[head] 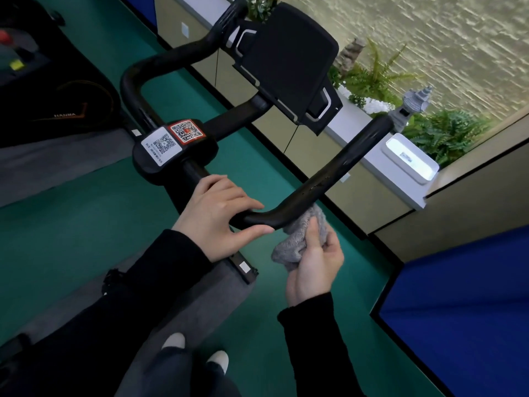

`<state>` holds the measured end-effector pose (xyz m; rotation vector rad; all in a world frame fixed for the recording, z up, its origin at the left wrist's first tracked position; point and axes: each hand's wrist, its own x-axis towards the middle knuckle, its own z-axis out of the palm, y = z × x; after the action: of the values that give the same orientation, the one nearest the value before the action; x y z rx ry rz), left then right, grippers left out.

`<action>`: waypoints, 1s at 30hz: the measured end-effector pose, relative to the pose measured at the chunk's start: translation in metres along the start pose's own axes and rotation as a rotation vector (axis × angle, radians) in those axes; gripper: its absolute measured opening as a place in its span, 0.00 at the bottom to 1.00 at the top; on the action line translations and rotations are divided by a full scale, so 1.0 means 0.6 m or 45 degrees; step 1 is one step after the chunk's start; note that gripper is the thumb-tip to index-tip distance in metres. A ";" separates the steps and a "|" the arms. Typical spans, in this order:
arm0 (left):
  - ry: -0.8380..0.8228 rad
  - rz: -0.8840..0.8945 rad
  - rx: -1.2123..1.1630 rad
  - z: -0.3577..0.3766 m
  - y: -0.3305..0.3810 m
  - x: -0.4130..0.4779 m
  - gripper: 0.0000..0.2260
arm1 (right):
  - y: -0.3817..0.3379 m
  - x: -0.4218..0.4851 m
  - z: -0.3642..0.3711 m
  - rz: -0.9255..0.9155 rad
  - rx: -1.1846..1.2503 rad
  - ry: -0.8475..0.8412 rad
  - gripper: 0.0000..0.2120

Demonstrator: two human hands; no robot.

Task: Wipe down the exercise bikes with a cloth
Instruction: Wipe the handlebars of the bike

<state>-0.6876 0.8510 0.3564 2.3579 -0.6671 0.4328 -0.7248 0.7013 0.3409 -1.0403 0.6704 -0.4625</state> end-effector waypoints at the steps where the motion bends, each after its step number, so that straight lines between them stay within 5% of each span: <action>1: 0.001 -0.003 0.032 0.002 0.004 0.002 0.22 | 0.003 -0.004 0.005 -0.123 -0.052 0.068 0.05; 4: 0.002 0.029 0.067 0.007 0.009 0.006 0.20 | 0.011 -0.017 0.021 -0.607 -0.349 0.195 0.07; 8: 0.012 0.085 0.065 0.012 0.000 0.004 0.17 | -0.006 -0.002 0.021 -1.191 -0.829 -0.014 0.06; 19: 0.091 0.095 -0.025 0.023 -0.010 0.004 0.14 | -0.106 0.042 0.034 -1.354 -1.494 -0.608 0.05; 24: 0.135 0.122 -0.052 0.022 -0.014 0.004 0.13 | -0.137 0.055 0.060 -1.402 -1.467 -0.523 0.06; 30: 0.120 0.146 -0.040 0.020 -0.017 0.004 0.13 | -0.120 0.069 0.063 -1.351 -1.728 -0.790 0.08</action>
<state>-0.6782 0.8489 0.3434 2.2622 -0.7614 0.5762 -0.6716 0.6671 0.4068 -2.7075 -0.3331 -0.5106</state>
